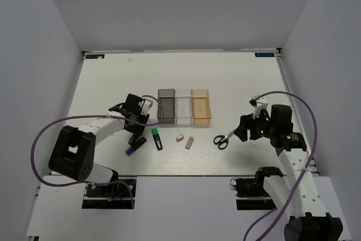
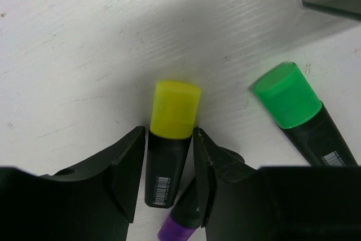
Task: Sort the stationery into containers
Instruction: Pick up the pen from the center of the board, then place the pen in the storage box.
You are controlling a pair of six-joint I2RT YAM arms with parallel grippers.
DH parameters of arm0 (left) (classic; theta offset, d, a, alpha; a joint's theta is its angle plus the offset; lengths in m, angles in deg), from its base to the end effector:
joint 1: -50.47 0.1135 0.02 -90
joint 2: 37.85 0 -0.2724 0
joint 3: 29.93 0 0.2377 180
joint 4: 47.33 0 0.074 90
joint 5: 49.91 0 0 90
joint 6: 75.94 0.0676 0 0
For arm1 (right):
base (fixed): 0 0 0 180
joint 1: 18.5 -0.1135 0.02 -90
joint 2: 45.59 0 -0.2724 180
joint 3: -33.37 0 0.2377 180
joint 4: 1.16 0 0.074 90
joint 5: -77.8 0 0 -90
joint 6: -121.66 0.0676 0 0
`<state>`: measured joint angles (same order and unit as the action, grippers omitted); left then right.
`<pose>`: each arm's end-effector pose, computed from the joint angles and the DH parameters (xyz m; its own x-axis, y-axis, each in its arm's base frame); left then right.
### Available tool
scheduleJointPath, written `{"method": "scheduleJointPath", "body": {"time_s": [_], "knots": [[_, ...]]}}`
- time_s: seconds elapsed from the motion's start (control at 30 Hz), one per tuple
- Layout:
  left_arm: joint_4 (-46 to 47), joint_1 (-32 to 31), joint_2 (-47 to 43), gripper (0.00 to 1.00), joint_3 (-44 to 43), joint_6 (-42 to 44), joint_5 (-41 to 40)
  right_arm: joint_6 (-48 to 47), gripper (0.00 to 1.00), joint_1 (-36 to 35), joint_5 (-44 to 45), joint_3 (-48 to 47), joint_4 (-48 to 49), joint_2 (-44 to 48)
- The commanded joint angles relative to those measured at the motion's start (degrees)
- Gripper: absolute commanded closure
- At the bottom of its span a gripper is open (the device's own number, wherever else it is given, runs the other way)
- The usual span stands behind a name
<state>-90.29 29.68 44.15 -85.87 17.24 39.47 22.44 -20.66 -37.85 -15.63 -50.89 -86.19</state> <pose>0.2305 -0.0867 0.1466 -0.8521 0.3828 -0.3569 0.3992 0.9164 0.0299 0.1484 0.0349 0.2364 -0.5939 -0.1669 -0.7870 -0.4599 0.8731 0.1619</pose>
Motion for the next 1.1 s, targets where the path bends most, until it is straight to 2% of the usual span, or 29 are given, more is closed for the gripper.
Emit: {"method": "scheduleJointPath", "body": {"time_s": [0.0, 0.2, 0.3, 0.33, 0.4, 0.67, 0.73, 0.8, 0.83, 0.9, 0.93, 1.07], "knots": [[1.7, -0.5, 0.1, 0.52, 0.2, 0.3, -2.4, 0.2, 0.27, 0.0, -1.0, -2.5, -0.6, 0.3], [0.7, -1.2, 1.4, 0.61, 1.2, -0.3, -5.3, 0.2, 0.27, 0.0, -1.1, -2.8, -0.8, 0.6], [-0.2, -1.3, 1.8, 0.78, 1.0, -0.6, -6.7, 0.2, 0.27, 0.0, -1.2, -3.0, -0.8, 0.8], [-0.5, -1.3, 1.6, 0.9, 0.8, -0.6, -7.4, 0.2, 0.27, 0.0, -1.2, -2.9, -0.8, 1.0], [-0.8, -1.3, 1.0, 0.98, 0.4, -1.3, -7.9, 0.2, 0.27, 0.0, -1.4, -3.0, -1.2, 1.4], [-2.0, -0.9, -10.1, 1.0, -6.4, -4.8, -5.8, 0.3, 0.27, 0.0, -1.9, -3.0, -1.3, 1.5], [-2.4, -1.1, -11.5, 1.0, -9.8, -7.1, -2.6, 0.2, 0.35, 0.0, -1.9, -3.0, -1.1, 1.5], [-1.6, -1.6, -12.2, 1.0, -11.4, -9.3, 0.3, 0.3, 0.47, 0.0, -2.1, -3.1, -1.2, 1.8], [-1.2, -2.8, -12.2, 1.0, -13.2, -10.8, 0.5, 0.3, 0.6, 0.0, -2.0, -2.9, -1.0, 1.8], [0.2, -4.4, -10.8, 1.0, -14.5, -13.1, 1.8, 0.5, 0.72, 0.0, -2.1, -2.8, -1.0, 1.8], [0.8, -6.2, -10.3, 1.0, -15.5, -14.6, 2.2, 0.5, 0.81, -0.1, -2.0, -2.8, -0.8, 1.8], [9.2, -8.6, -5.9, 1.0, -18.4, -20.8, 1.0, 0.6, 0.85, 0.0, -1.9, -2.6, -0.8, 1.7]]}}
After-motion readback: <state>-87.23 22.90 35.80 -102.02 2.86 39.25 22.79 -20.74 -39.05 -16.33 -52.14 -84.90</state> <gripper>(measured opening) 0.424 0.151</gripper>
